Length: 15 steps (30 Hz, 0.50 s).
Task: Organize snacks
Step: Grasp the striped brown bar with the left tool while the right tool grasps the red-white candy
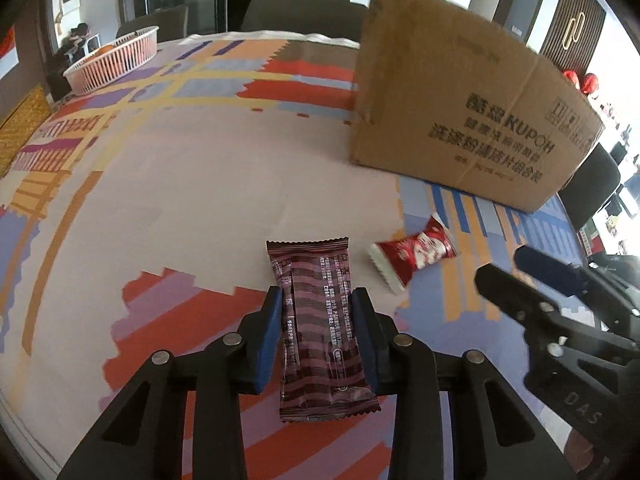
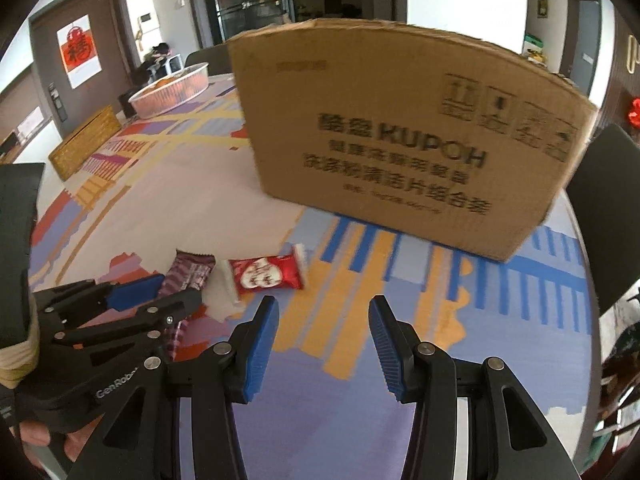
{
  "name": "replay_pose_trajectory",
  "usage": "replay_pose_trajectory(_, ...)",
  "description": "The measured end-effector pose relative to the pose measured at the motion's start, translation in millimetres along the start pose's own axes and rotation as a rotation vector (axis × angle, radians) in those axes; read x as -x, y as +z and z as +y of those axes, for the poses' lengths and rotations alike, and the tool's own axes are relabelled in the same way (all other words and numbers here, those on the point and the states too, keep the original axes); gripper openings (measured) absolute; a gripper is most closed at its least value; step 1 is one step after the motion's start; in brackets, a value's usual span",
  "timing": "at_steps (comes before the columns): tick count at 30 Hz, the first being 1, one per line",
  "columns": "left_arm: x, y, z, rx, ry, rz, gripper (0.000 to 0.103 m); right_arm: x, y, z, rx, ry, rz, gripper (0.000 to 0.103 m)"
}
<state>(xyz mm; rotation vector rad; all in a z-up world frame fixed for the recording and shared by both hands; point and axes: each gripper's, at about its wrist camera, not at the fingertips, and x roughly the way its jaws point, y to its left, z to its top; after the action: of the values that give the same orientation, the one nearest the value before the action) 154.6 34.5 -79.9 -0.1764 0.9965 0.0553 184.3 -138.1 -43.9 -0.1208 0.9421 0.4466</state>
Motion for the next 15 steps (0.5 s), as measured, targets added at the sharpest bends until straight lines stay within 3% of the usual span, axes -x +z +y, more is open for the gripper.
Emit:
replay_pose_trajectory(8, 19, 12, 28, -0.003, 0.015, -0.098, 0.035, -13, 4, 20, -0.098, 0.078, 0.023, 0.048)
replay_pose_trajectory(15, 16, 21, 42, -0.016, -0.002, -0.114, 0.035, -31, 14, 30, -0.237, 0.108, 0.033, 0.048)
